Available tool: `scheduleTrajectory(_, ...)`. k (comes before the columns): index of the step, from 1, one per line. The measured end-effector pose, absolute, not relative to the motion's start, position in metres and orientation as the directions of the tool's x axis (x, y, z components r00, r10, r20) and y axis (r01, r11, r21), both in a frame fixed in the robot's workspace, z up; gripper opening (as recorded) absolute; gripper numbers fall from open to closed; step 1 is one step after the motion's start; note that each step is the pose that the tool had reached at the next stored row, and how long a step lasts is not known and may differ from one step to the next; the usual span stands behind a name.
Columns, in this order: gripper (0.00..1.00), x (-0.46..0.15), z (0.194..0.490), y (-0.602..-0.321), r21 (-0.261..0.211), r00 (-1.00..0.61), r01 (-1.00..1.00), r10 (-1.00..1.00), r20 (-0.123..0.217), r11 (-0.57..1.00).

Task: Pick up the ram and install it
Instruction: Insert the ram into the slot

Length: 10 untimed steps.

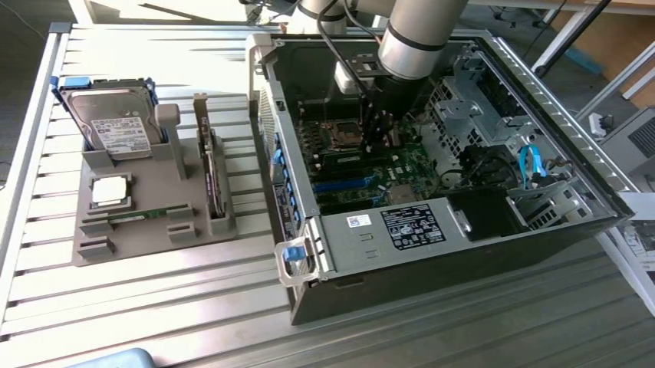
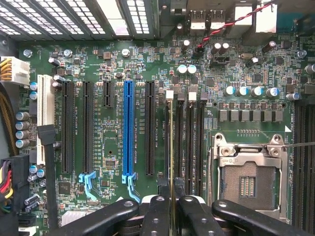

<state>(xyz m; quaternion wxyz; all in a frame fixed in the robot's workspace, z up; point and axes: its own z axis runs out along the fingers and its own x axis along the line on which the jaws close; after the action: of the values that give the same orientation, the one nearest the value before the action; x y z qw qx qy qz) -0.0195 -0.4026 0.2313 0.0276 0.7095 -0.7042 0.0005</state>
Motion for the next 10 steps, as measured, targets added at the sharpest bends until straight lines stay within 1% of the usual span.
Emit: scheduleTrajectory(10,0.14,-0.0198,0.2313,-0.4027,0.038,-0.015,-0.999,-0.999,0.042,0.017)
